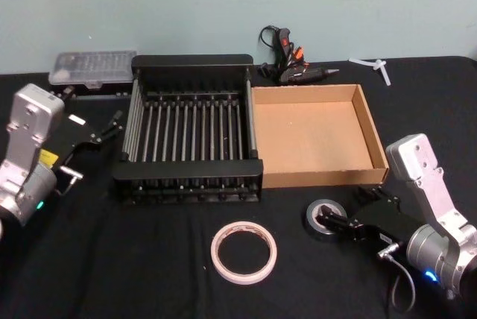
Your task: Pick up the white tape and place it into the black box , Pick up the silver tape and place it into the brown box.
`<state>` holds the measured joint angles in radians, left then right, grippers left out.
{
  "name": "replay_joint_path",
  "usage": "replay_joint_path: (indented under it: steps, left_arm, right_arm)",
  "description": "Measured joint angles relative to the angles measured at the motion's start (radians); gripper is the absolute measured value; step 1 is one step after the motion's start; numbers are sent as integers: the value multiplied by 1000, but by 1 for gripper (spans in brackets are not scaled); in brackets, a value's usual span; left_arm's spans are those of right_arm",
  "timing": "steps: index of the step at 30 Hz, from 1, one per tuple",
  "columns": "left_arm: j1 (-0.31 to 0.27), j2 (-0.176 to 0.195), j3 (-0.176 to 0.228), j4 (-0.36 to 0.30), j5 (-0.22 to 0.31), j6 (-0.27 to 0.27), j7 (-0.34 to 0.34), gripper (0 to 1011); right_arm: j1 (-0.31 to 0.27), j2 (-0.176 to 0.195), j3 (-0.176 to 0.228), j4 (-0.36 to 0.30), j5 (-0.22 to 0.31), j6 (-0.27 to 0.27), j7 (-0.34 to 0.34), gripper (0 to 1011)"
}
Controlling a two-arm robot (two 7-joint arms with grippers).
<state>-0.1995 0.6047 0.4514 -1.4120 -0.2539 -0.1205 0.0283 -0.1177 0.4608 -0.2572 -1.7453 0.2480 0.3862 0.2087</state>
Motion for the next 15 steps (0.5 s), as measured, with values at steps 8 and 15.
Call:
replay_joint_path:
  steps: [8,15]
  left_arm:
    - [0,0,0,0,0,0,0,1001]
    - [0,0,0,0,0,0,0,1001]
  right_arm:
    - [0,1,0,-1,1,-1,-1,704]
    - [0,1,0,-1,2,-1,-1,473]
